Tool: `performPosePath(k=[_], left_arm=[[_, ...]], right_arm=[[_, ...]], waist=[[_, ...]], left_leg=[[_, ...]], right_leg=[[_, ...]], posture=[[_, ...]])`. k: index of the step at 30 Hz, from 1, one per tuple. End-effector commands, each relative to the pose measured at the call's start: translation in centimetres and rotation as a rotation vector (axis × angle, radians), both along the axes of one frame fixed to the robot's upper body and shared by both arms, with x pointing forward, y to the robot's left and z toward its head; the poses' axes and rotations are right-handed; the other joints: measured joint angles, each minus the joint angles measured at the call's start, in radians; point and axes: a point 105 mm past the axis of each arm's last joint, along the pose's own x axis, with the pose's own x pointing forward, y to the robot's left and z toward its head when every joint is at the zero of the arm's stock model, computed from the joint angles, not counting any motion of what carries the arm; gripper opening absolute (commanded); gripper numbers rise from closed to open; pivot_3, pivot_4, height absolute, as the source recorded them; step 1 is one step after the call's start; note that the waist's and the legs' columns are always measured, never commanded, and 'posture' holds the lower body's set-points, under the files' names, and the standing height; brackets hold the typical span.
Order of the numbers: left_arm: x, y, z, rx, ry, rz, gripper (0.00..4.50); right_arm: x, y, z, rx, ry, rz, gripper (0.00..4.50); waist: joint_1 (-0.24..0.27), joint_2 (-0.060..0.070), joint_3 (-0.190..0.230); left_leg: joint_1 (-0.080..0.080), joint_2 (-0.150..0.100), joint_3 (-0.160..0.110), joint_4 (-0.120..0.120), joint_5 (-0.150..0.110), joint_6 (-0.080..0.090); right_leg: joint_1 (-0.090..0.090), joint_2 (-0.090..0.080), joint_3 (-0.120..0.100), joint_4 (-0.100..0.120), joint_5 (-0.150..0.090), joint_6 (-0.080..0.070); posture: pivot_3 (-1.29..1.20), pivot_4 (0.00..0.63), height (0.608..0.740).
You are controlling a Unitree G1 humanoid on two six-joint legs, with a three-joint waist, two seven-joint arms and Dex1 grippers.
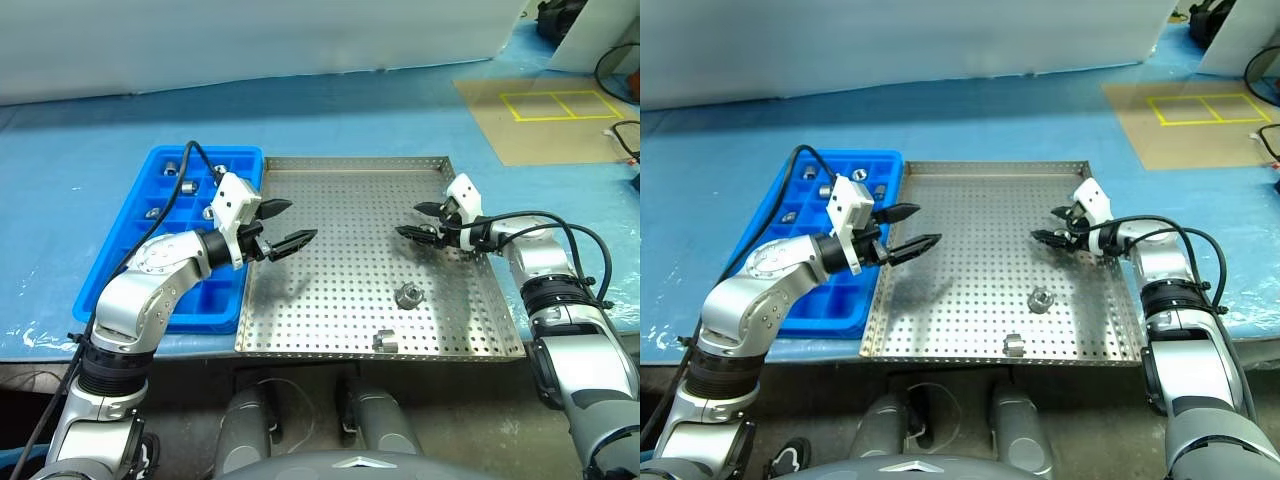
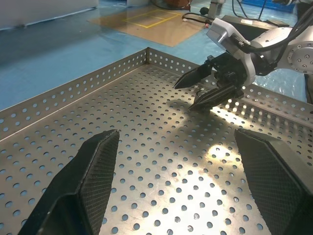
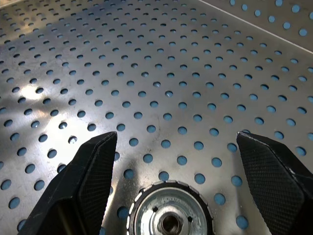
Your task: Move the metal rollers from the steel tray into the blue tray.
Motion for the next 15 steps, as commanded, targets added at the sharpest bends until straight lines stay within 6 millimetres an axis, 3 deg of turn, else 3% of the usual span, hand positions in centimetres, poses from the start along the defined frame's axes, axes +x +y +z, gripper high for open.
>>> performPosePath(k=[1,9,12,15], left_arm=[[-0.1,0.0,0.6,-0.002,-0.041,-0.001,4.01],[-0.1,0.8,0.1,0.013,-0.038,0.031,4.01],[0.1,1.0,0.0,0.021,-0.048,0.049,4.03],[0.1,1.0,-0.1,0.022,-0.049,0.055,4.03]], right_arm=[[-0.1,-0.5,0.4,-0.057,-0.046,0.011,4.02],[0.0,-1.1,-0.8,-0.112,-0.032,-0.007,4.02],[-0.2,-1.0,-0.9,-0.114,-0.022,0.015,3.42],[0.1,-1.2,-1.0,-0.145,-0.038,-0.003,2.39]], waist=[[-0.001,0.000,0.000],[0.001,0.000,0.000],[0.001,0.000,0.000],[0.001,0.000,0.000]], left_leg=[[0.000,0.000,0.000,0.000,0.000,0.000],[0.000,0.000,0.000,0.001,0.000,0.001],[0.000,0.000,0.000,0.002,0.000,0.001],[0.001,0.000,0.000,0.004,-0.001,0.002]], right_leg=[[0.000,0.000,0.000,0.000,0.000,0.000],[0.000,0.000,0.000,0.000,0.000,0.000],[0.001,0.000,0.000,0.000,0.000,0.000],[0.003,0.000,0.000,0.001,0.000,0.000]], posture=[[-0.46,0.150,0.740],[-0.44,0.150,0.740],[-0.44,0.150,0.740],[-0.44,0.150,0.740]])
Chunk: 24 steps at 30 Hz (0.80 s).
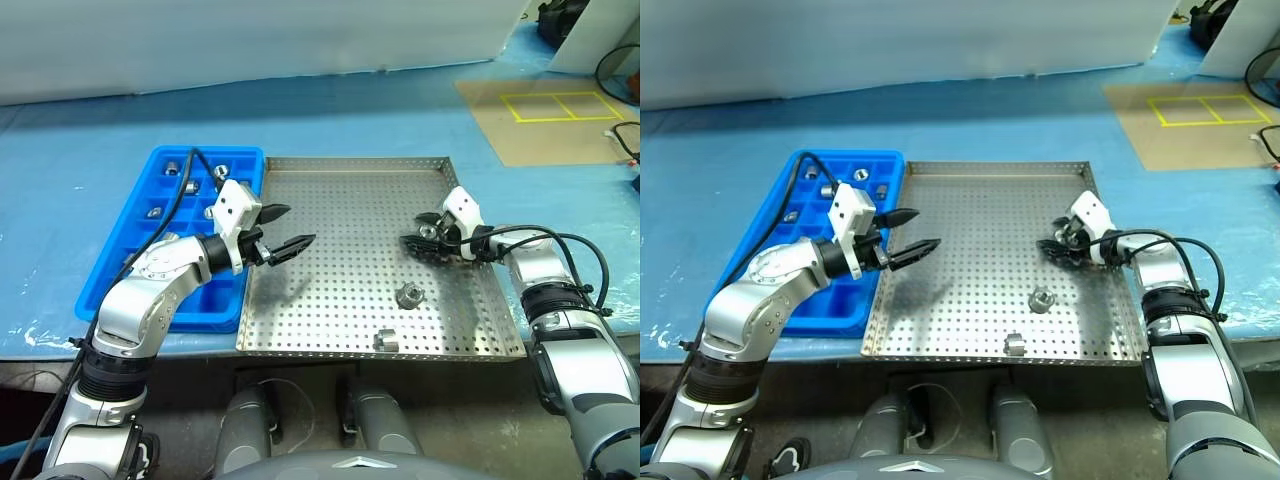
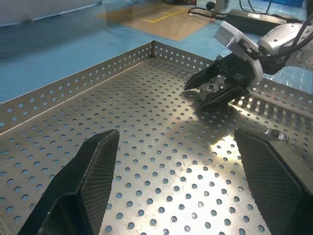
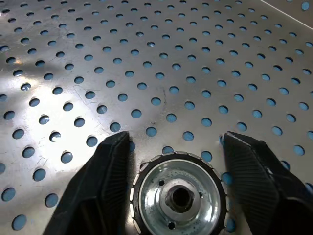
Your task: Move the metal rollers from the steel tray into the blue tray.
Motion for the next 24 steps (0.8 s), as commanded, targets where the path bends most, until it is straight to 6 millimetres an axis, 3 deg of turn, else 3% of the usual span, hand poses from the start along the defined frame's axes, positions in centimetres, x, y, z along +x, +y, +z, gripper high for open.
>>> performPosePath(k=[1,3,7,9,12,18,21,24], left_arm=[[0.0,0.4,0.6,0.001,-0.041,0.016,4.03],[0.0,0.4,0.5,0.000,-0.039,0.019,4.03],[-0.2,0.9,0.3,0.001,-0.030,0.030,4.03],[-0.6,1.4,0.2,0.003,-0.021,0.038,4.03],[-1.8,2.5,0.0,0.020,-0.001,0.049,4.03],[-4.6,5.9,0.8,0.143,-0.017,0.089,4.03],[-4.9,7.8,1.9,0.166,-0.051,0.166,4.03],[-4.9,10.7,2.2,0.191,-0.078,0.318,4.03]], right_arm=[[0.5,-0.7,0.3,-0.048,-0.025,-0.035,2.11],[0.2,-0.1,0.4,-0.025,-0.013,0.005,1.75],[0.5,0.8,0.7,-0.032,-0.034,0.023,1.71],[0.3,2.5,1.5,0.012,-0.038,0.090,1.71],[-0.8,6.9,3.7,0.097,-0.067,0.261,1.71],[-3.7,17.8,9.4,0.285,-0.148,0.610,1.71],[-4.9,22.2,11.0,0.342,-0.167,0.745,1.71],[-5.5,26.6,11.3,0.354,-0.181,0.821,1.71]], waist=[[0.000,0.000,0.000],[0.000,0.000,0.000],[0.000,0.000,0.000],[-0.005,0.000,0.000],[-0.023,0.000,0.000],[-0.025,0.002,0.000],[-0.013,0.002,0.000],[-0.002,0.002,0.000]], left_leg=[[0.001,0.000,0.000,0.001,0.000,0.000],[0.001,0.000,0.000,0.002,-0.001,0.001],[0.001,0.000,0.000,0.003,-0.001,0.002],[0.001,0.000,0.000,0.003,-0.001,0.002],[-0.002,0.001,0.000,0.003,-0.001,0.002],[-0.006,0.007,0.000,0.003,0.001,-0.002],[-0.006,0.007,0.000,0.002,0.002,-0.005],[-0.005,0.007,0.000,0.001,0.000,-0.008]], right_leg=[[0.001,0.000,0.000,0.000,0.000,0.000],[0.002,0.000,0.000,0.000,0.000,0.000],[0.003,0.000,0.000,0.001,0.000,0.000],[0.002,0.000,0.000,0.001,0.000,0.000],[-0.002,0.000,0.000,0.002,0.000,0.000],[-0.009,0.005,-0.001,0.006,0.000,-0.003],[-0.008,0.005,-0.002,0.006,0.000,-0.004],[-0.007,0.005,-0.002,0.005,0.000,-0.004]], posture=[[-0.44,0.150,0.740],[-0.44,0.150,0.740],[-0.43,0.150,0.740],[-0.43,0.150,0.740],[-0.42,0.150,0.740],[-0.37,0.150,0.740],[-0.30,0.150,0.740],[-0.25,0.150,0.740]])
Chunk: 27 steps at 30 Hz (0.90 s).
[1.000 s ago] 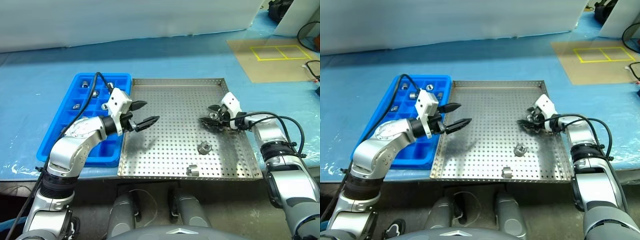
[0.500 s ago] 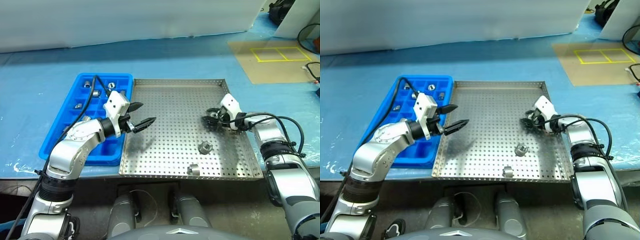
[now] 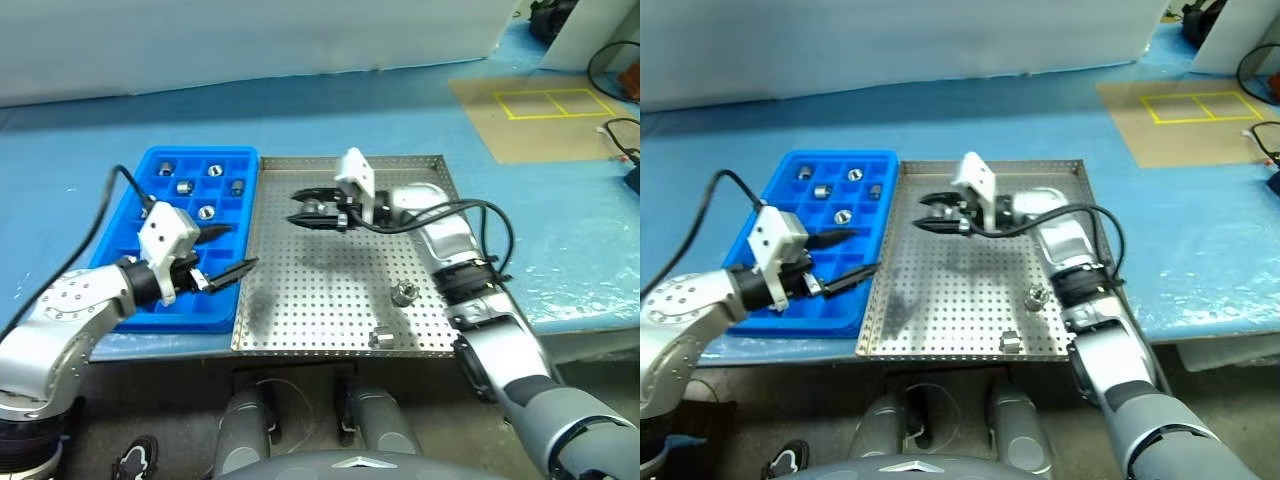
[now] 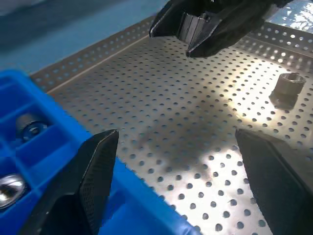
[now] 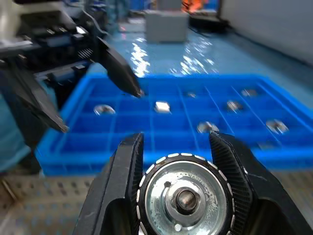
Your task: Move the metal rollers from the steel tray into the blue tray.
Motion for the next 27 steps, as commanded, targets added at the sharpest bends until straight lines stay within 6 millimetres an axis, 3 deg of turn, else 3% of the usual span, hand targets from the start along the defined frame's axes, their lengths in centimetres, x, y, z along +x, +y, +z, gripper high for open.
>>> performPosePath(k=[1,5,8,15,20,27], left_arm=[[-0.2,2.8,1.3,0.035,-0.085,0.154,4.03],[-0.3,6.3,2.2,0.013,-0.166,0.393,4.03],[-1.4,7.2,2.3,-0.013,-0.188,0.481,4.03],[-3.9,4.8,1.5,-0.074,-0.132,0.435,4.03],[-4.0,3.7,1.2,-0.083,-0.104,0.402,4.03],[-3.5,2.8,0.9,-0.097,-0.085,0.368,4.03]], right_arm=[[-0.8,3.8,0.8,0.023,-0.045,0.071,1.71],[-1.7,7.5,0.8,0.045,-0.046,0.102,1.71],[-2.0,9.1,0.0,0.040,-0.044,0.105,1.71],[-0.5,10.7,-0.8,0.030,-0.041,-0.030,1.71],[1.0,11.4,-0.8,0.029,-0.025,-0.166,1.71],[0.9,11.6,-2.4,-0.023,-0.015,-0.192,1.71]], waist=[[0.012,0.000,0.000],[0.047,-0.001,0.000],[0.062,-0.002,0.000],[0.105,-0.004,0.001],[0.114,-0.004,0.001],[0.117,-0.004,0.001]], left_leg=[[0.000,0.000,0.000,-0.001,0.000,0.000],[-0.001,0.000,0.000,-0.003,0.000,-0.001],[-0.001,0.000,0.000,-0.004,0.000,-0.001],[0.000,-0.001,0.001,-0.006,0.002,-0.004],[0.003,0.000,0.000,-0.010,0.005,-0.010],[0.004,0.000,0.001,-0.013,0.006,-0.011]], right_leg=[[0.000,0.000,0.000,0.000,0.000,0.000],[-0.001,0.000,0.000,-0.001,0.000,0.000],[-0.003,-0.001,0.000,-0.001,0.000,0.000],[-0.003,-0.001,0.000,0.000,0.000,0.000],[-0.003,0.000,0.000,0.001,0.000,-0.001],[-0.004,0.001,0.000,0.000,0.000,-0.002]], posture=[[-0.22,0.150,0.740],[-0.14,0.150,0.740],[-0.09,0.150,0.740],[-0.04,0.150,0.740],[-0.04,0.150,0.740],[-0.06,0.150,0.740]])
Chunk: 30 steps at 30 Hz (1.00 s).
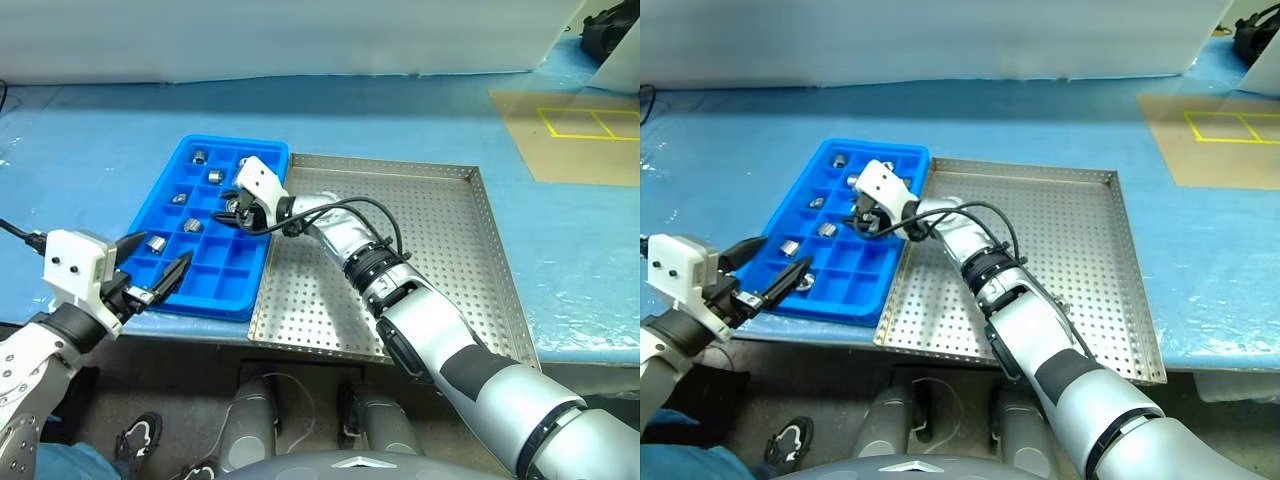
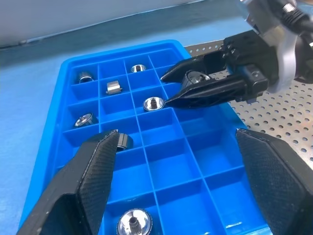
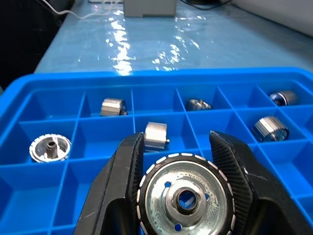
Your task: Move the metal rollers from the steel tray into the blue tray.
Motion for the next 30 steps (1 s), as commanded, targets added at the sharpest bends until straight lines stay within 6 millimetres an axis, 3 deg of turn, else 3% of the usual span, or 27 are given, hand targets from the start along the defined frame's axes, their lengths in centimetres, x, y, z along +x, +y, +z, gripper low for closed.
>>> performPosePath(k=[1,5,10,18,21,24,27,30], left_arm=[[-0.1,-0.9,0.8,0.011,-0.032,-0.035,4.03],[0.3,-1.2,0.7,0.007,-0.029,-0.052,4.03],[0.6,-1.5,0.9,0.003,-0.032,-0.080,4.03],[1.1,-2.4,0.9,-0.009,-0.029,-0.147,4.03],[1.9,-3.4,1.0,-0.018,-0.032,-0.204,4.03],[2.6,-4.6,0.9,-0.035,-0.029,-0.273,4.03],[3.1,-5.9,0.9,-0.042,-0.023,-0.346,4.03],[3.8,-6.9,0.8,-0.042,-0.019,-0.409,4.03]], right_arm=[[-2.5,3.6,1.8,0.060,-0.023,0.102,1.71],[-2.4,3.3,1.3,0.064,-0.002,0.095,1.71],[-1.8,3.0,1.8,0.075,-0.025,0.052,3.29],[-1.2,0.7,5.2,0.176,-0.041,0.094,3.29],[-2.0,-2.2,7.0,0.199,-0.048,0.202,3.29],[-3.3,-6.3,7.3,0.154,-0.052,0.305,3.29],[-3.8,-11.0,6.0,0.047,-0.015,0.318,3.29],[-2.7,-17.0,3.4,-0.124,0.012,0.203,3.29]], waist=[[0.000,0.000,0.000],[-0.001,0.000,0.000],[-0.008,0.000,0.000],[-0.019,0.000,0.000],[-0.018,-0.001,0.000],[-0.010,-0.001,-0.001],[-0.013,-0.002,-0.001],[-0.024,-0.003,-0.001]], left_leg=[[-0.001,0.000,0.000,0.000,0.000,0.000],[-0.001,0.000,0.000,-0.001,0.000,0.000],[-0.001,0.000,0.000,-0.001,0.000,0.000],[-0.001,0.000,0.000,-0.001,0.000,0.000],[-0.001,0.000,0.000,-0.001,0.000,0.000],[0.000,0.000,0.000,0.001,0.000,0.000],[0.003,-0.001,0.000,0.003,0.000,0.001],[0.007,-0.001,0.000,0.004,0.000,0.001]], right_leg=[[-0.001,0.000,0.000,0.000,0.000,0.000],[-0.002,0.000,0.000,0.000,0.000,-0.001],[-0.002,0.000,0.000,0.000,0.000,-0.001],[-0.001,0.000,0.000,0.001,0.000,-0.001],[-0.001,0.000,0.000,0.000,0.000,-0.001],[0.003,0.000,0.000,-0.001,0.000,-0.001],[0.008,-0.001,0.000,-0.002,0.000,-0.001],[0.010,0.000,0.000,-0.001,0.000,0.000]], posture=[[-0.06,0.150,0.740],[-0.08,0.150,0.740],[-0.09,0.150,0.740],[-0.15,0.150,0.740],[-0.21,0.150,0.740],[-0.24,0.150,0.740],[-0.26,0.150,0.740],[-0.32,0.150,0.740]])
